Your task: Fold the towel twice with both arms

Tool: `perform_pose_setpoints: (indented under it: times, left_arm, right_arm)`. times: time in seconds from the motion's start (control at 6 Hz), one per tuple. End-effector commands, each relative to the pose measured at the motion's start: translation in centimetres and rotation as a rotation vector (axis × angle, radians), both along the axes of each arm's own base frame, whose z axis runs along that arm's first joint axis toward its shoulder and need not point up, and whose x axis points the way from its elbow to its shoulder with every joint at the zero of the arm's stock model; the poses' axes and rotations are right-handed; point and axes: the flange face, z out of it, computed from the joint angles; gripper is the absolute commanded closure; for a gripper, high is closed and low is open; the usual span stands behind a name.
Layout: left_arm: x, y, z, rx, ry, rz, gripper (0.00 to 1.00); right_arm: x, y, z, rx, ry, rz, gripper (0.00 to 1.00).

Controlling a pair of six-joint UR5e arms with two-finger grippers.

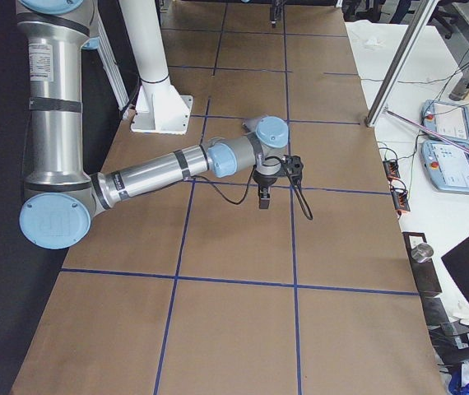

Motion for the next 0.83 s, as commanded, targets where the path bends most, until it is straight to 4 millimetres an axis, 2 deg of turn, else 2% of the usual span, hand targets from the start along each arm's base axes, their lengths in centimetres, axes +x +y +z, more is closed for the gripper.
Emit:
perform_pose_setpoints:
  times: [0.0,0.17,0.33,0.5,0.67]
  left_arm:
    - [-10.7,2.2,7.0,0.02,-0.097,0.08,0.0]
    - [-15.8,3.5,9.8,-0.06,-0.12,0.076,0.0]
    - [-18.6,5.5,12.7,-0.163,-0.119,0.072,0.0]
    - [-19.7,11.1,16.4,-0.241,-0.108,0.072,0.0]
    - [-19.3,11.8,16.5,-0.275,-0.047,0.061,0.0]
  right_arm:
    - [5.9,2.6,5.9,0.048,0.026,-0.045,0.0]
    - [7.1,2.7,7.7,0.045,0.031,-0.048,0.0]
    - [8.1,2.5,9.2,0.037,0.033,-0.043,0.0]
    - [8.2,2.4,9.3,0.037,0.033,-0.041,0.0]
    - [8.2,2.4,9.3,0.034,0.034,-0.041,0.0]
